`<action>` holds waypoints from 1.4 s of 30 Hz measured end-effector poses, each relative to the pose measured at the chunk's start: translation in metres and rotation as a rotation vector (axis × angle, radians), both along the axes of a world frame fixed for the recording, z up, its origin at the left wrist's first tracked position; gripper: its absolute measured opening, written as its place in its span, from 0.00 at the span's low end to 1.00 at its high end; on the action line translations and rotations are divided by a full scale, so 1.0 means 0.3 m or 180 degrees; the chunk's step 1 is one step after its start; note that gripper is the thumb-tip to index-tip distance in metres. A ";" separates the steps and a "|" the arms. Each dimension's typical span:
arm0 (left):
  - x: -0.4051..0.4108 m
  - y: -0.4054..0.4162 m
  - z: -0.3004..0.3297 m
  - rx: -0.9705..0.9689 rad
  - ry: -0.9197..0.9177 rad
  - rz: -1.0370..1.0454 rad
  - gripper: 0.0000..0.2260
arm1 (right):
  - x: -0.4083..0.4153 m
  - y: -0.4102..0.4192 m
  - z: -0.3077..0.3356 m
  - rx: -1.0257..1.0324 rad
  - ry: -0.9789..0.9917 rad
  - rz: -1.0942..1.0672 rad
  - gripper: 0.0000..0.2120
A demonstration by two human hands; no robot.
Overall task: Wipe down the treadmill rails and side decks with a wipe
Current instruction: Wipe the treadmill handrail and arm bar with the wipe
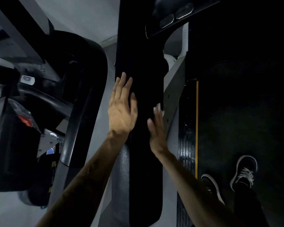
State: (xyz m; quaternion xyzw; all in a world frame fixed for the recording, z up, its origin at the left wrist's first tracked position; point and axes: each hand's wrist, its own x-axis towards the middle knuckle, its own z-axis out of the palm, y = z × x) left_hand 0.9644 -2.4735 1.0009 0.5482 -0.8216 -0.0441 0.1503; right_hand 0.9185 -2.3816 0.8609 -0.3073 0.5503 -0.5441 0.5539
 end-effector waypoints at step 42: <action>-0.006 0.005 0.001 -0.0067 0.0070 0.0039 0.19 | -0.072 -0.133 -0.016 -0.0188 -0.0413 -0.0101 0.36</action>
